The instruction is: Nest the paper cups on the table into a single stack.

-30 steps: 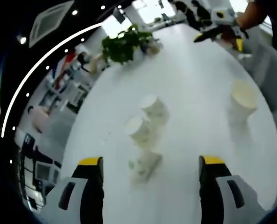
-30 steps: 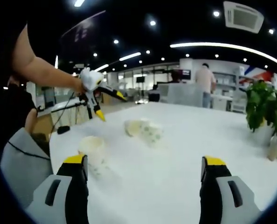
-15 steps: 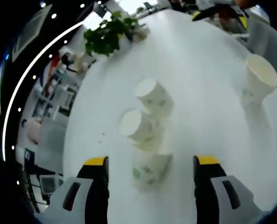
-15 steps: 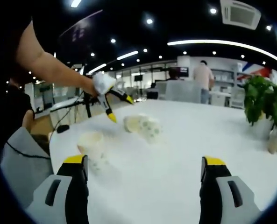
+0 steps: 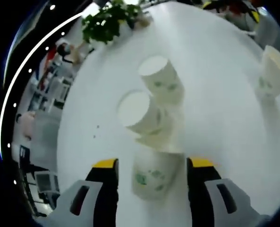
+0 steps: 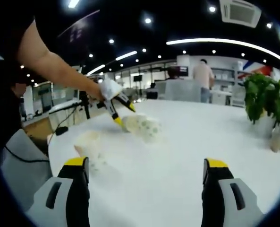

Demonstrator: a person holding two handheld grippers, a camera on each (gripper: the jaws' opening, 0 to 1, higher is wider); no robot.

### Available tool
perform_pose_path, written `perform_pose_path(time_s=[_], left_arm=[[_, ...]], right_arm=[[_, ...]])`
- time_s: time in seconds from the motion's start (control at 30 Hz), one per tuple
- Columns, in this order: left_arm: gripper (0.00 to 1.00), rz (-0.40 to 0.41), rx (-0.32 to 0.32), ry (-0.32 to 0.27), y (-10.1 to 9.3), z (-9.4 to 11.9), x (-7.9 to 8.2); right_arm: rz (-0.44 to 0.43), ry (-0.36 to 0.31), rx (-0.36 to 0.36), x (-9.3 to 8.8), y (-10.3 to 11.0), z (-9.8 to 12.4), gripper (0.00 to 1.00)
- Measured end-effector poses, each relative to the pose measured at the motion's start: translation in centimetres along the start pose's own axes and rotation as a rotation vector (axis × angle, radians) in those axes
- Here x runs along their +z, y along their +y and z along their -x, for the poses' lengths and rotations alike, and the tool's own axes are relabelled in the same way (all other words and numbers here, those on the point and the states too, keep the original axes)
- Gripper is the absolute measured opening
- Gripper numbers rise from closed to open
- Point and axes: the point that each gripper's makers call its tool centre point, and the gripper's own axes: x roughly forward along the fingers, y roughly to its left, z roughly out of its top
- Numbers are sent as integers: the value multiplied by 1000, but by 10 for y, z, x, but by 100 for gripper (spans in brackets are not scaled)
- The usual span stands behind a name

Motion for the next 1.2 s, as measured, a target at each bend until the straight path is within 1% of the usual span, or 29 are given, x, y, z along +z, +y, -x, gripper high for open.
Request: perform_pose_path(time_s=[0.1, 0.2, 0.23, 0.3, 0.33, 0.5, 0.63, 0.73, 0.9, 1.03, 1.13, 1.17, 1.2], left_arm=[[53, -38, -10, 15, -4, -5, 1], [51, -56, -15, 22, -5, -8, 2], [50, -60, -21, 21, -6, -10, 2], [42, -77, -18, 28, -6, -12, 2], [43, -85, -12, 30, -5, -13, 1], [41, -63, -11, 22, -3, -13, -1], [40, -51, -8, 18, -1, -11, -1], [40, -28, -8, 2, 1, -9, 0], [40, 15, 15, -8, 6, -5, -3], [40, 77, 39, -24, 11, 1, -7], [39, 160, 56, -60, 14, 6, -10], [39, 156, 58, -57, 15, 6, -11], [39, 179, 68, -61, 16, 9, -13]], right_arm=[[1, 8, 7, -2, 1, -2, 99], [2, 5, 8, -1, 1, -4, 99], [3, 4, 8, 0, 1, -4, 100], [5, 1, 11, 1, 1, -6, 100], [6, -13, 13, 3, 1, -6, 100], [9, -12, 15, 4, 2, -7, 100], [8, -2, 16, 1, 1, -7, 100], [8, -1, 19, 1, 2, -7, 100], [16, 4, 22, 2, 2, -8, 100], [16, 2, 20, 3, 2, -7, 100], [18, 2, 22, 4, 2, -7, 100], [18, 2, 22, 4, 2, -8, 100], [19, 3, 22, 4, 2, -8, 100]])
